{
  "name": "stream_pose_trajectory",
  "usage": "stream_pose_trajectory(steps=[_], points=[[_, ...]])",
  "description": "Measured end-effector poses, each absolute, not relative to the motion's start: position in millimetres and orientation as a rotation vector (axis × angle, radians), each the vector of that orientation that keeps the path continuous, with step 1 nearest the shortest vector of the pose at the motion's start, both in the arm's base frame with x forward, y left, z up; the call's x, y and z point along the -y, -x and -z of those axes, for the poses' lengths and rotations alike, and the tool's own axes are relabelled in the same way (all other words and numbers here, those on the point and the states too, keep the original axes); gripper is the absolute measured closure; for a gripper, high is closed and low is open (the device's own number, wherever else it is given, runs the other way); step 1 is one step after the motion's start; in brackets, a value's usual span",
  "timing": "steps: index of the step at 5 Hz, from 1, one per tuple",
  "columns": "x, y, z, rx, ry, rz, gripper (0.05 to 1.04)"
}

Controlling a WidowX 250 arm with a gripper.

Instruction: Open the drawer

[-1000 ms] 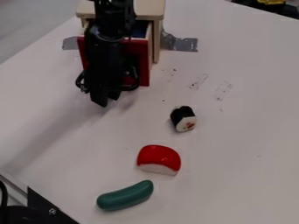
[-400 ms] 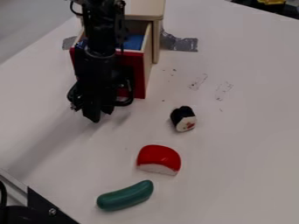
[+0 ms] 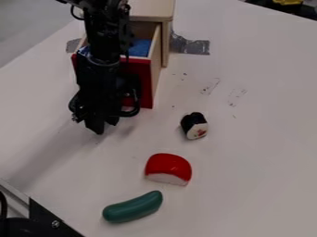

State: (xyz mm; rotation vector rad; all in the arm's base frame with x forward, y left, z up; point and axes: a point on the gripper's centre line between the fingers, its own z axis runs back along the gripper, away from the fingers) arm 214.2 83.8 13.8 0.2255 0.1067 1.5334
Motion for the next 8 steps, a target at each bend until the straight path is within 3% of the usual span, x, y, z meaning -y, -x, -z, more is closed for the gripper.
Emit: stream_pose_trajectory(steps=[1,2,3,4,5,7,8], points=[[-86.3,-216.2,-15.2,-0.095,-0.237,-1.532,0.630],[-86.9,-209.3,-8.7,-0.146,-0.286,-1.532,0.313],[-87.5,-209.9,-8.9,-0.144,-0.289,-1.530,0.091],[-87.0,-209.8,-9.2,-0.150,-0.287,-1.529,0.085],[-87.5,-218.8,-26.8,-0.140,-0.261,-1.519,0.085],[-88.0,-238.3,-91.5,-0.128,-0.197,-1.371,0.085],[-92.2,-229.0,-112.0,-0.151,-0.239,-1.242,0.085]])
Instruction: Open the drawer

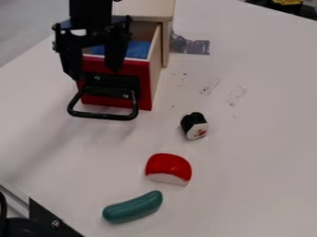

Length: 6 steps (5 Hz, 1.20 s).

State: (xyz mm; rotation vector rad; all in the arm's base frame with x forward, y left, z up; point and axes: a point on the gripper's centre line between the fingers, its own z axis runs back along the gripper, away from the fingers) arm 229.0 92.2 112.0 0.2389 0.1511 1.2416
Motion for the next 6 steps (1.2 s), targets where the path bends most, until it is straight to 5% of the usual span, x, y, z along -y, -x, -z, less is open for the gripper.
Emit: stream_pose_trajectory(steps=[2,3,5,6], points=[[-88.6,-179.3,-158.5,-0.221,-0.280,-0.911,0.085],[-75.1,-154.6,-177.9,-0.203,-0.223,-0.815,0.085],[-37.7,-135.8,-221.9,-0.117,0.014,-0.448,0.085],[-34.2,-134.6,-227.3,-0.110,0.040,-0.322,0.085]])
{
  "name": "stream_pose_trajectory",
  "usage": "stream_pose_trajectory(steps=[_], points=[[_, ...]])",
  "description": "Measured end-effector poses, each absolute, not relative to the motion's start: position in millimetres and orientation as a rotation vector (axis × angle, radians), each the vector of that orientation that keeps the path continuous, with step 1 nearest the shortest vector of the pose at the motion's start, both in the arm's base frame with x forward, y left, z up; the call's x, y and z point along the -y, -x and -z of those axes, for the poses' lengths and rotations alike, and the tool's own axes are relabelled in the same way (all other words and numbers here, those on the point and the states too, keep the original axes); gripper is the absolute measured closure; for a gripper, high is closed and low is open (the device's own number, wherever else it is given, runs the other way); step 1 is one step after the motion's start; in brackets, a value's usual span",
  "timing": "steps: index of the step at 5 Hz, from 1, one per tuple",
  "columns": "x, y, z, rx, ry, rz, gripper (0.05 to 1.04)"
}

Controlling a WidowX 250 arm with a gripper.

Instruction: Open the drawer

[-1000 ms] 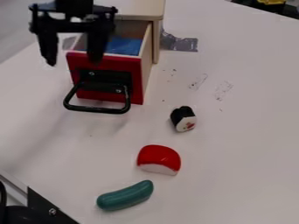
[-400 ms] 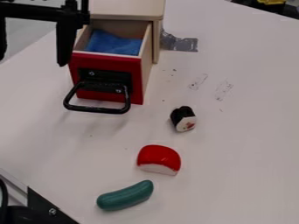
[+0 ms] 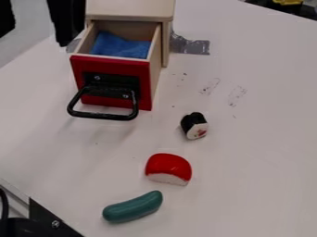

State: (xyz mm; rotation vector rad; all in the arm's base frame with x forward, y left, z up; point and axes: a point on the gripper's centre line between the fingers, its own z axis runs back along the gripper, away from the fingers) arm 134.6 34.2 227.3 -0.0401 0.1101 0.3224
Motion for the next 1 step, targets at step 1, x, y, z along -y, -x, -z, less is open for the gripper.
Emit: stream_pose_trajectory(steps=[1], points=[[-34.0,-134.0,-228.3,-0.105,0.040,-0.316,0.085]])
